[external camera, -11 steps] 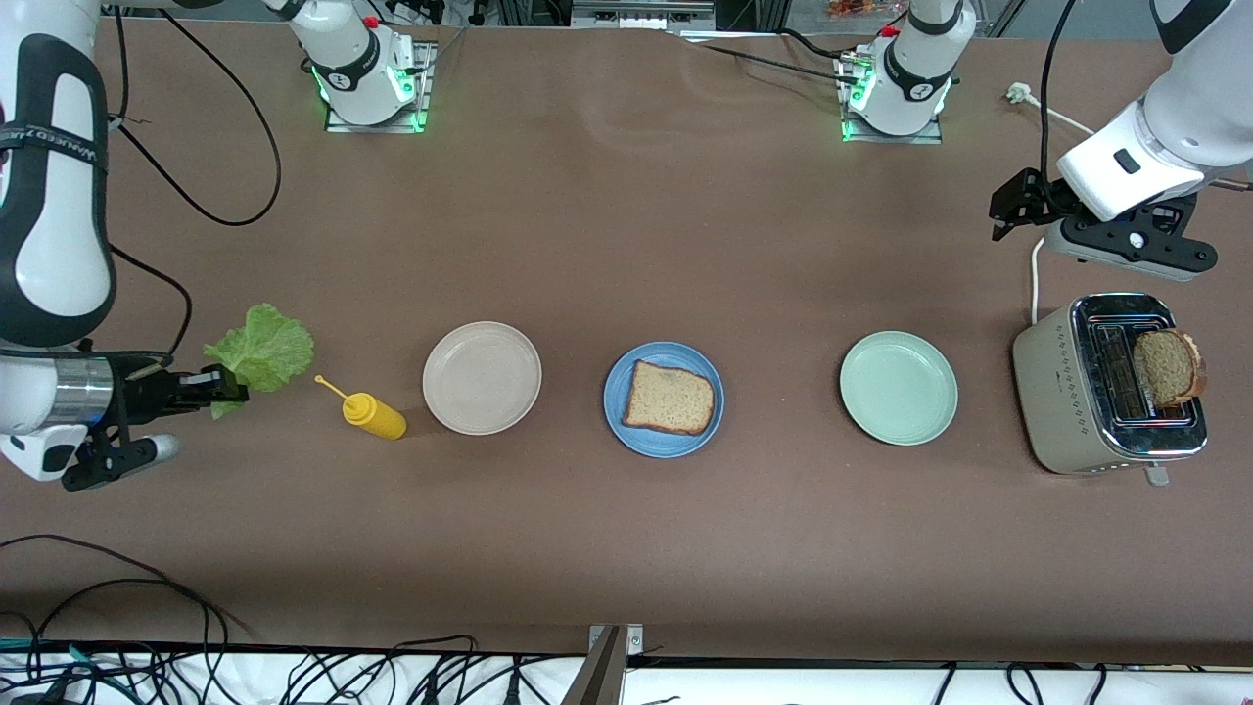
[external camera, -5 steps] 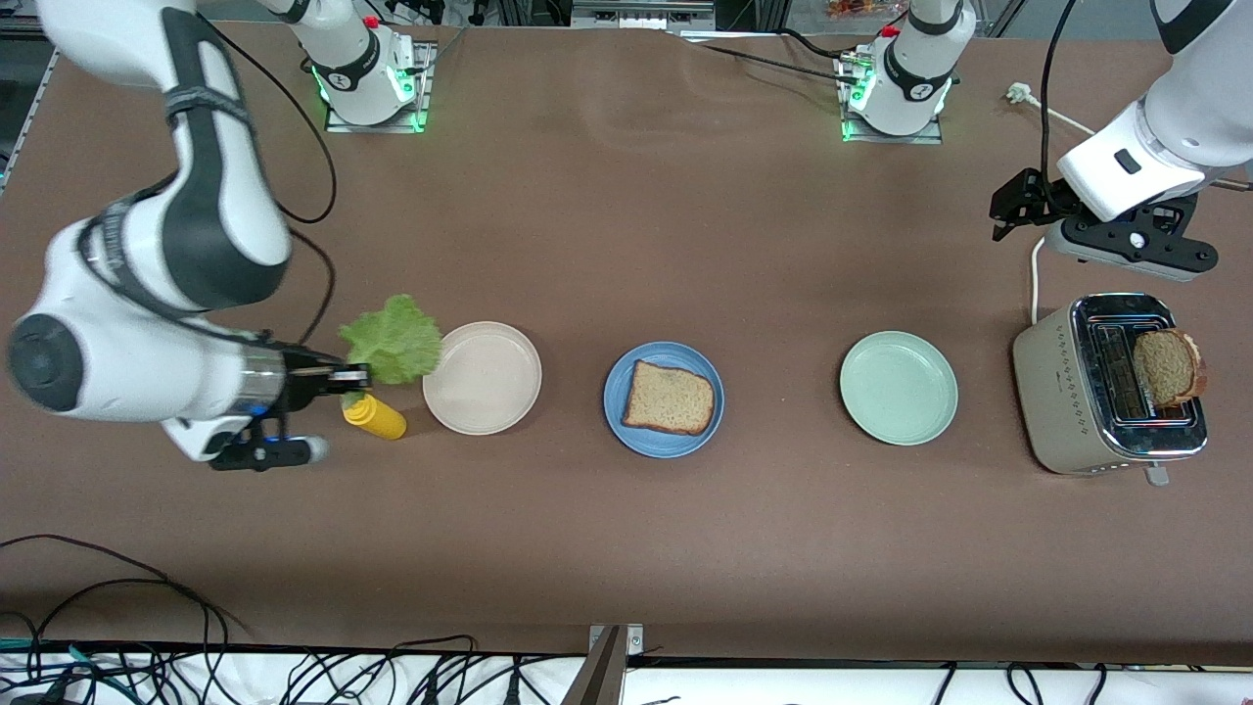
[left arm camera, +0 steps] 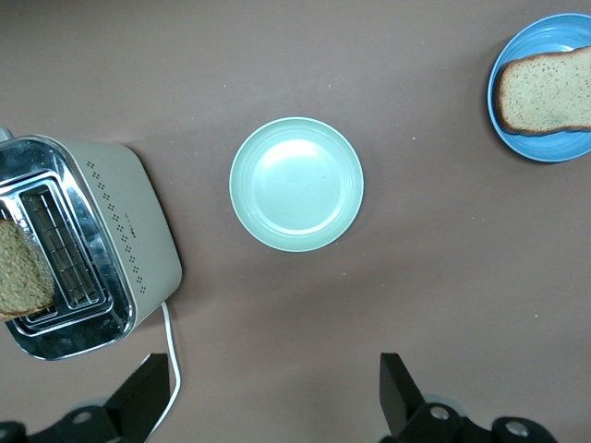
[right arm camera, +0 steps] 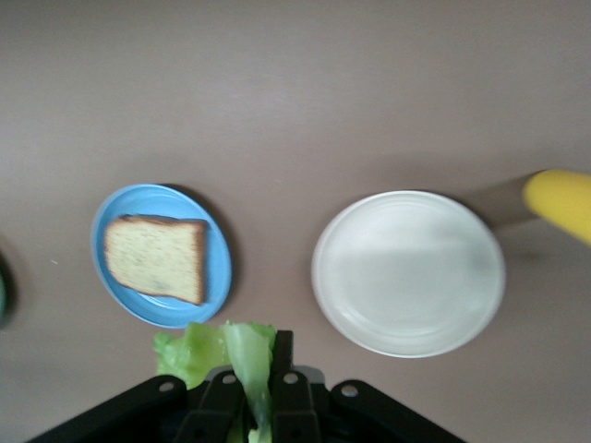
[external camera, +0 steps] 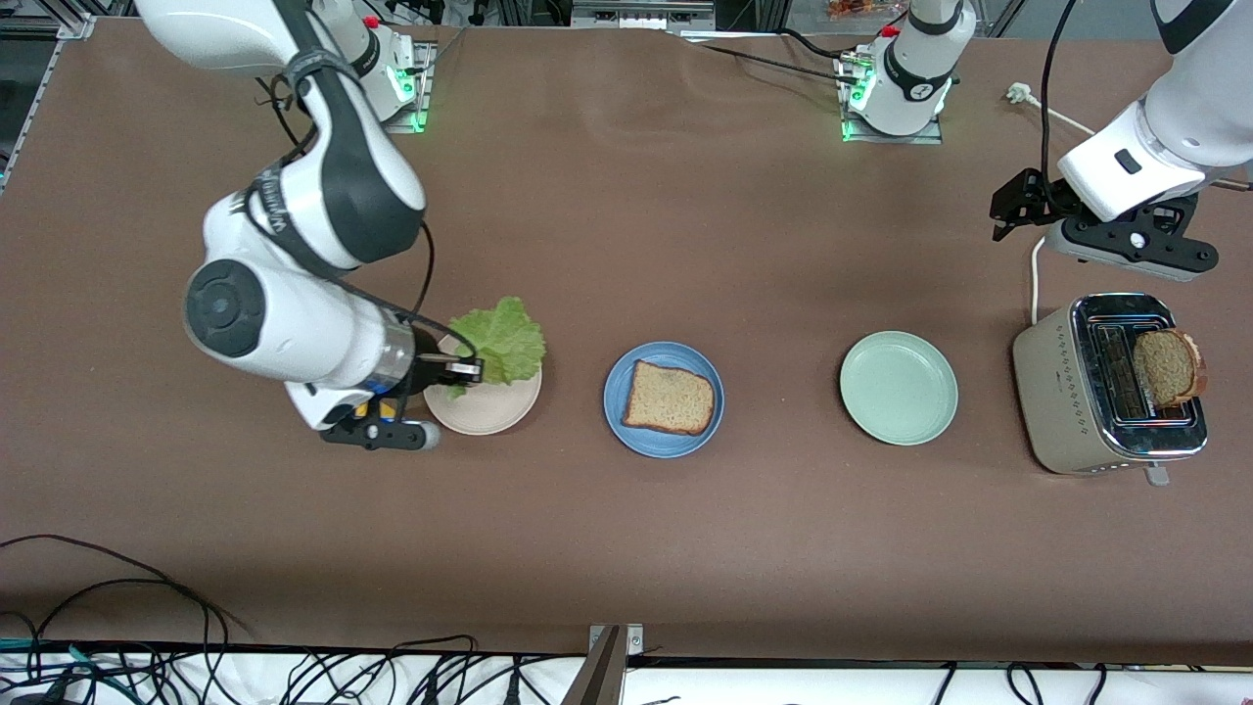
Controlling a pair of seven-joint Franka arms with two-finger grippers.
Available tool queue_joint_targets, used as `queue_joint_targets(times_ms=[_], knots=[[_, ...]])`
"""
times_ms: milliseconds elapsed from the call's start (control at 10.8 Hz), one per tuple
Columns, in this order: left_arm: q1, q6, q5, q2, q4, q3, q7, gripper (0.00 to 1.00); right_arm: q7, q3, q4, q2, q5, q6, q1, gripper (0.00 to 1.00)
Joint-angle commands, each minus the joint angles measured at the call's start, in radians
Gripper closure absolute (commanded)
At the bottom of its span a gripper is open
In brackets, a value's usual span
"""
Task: Make sandwich in blue plate with both arms
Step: 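Lower the lettuce onto the bread and open the right gripper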
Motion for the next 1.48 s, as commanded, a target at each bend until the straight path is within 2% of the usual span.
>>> queue_joint_targets(times_ms=[0,371,649,1113,1391], knots=[[0.004,-0.010,-0.010,0.010,0.023,-0.002,0.007,0.00,0.178,0.022,0.020,0.064,0.015,0.178,0.096,1.00],[0.004,-0.010,-0.012,0.010,0.023,-0.002,0.007,0.00,0.341,0.017,0.011,0.179,0.002,0.438,0.206,1.00],[0.006,-0.016,-0.010,0.010,0.022,-0.002,0.007,0.00,0.382,0.017,0.009,0.240,0.007,0.565,0.218,1.00],[0.004,-0.016,-0.010,0.010,0.023,-0.002,0.008,0.00,0.421,0.014,-0.038,0.288,0.007,0.710,0.255,1.00],[0.004,-0.016,-0.010,0.010,0.023,-0.002,0.008,0.00,0.450,0.014,-0.042,0.313,-0.001,0.748,0.275,1.00]])
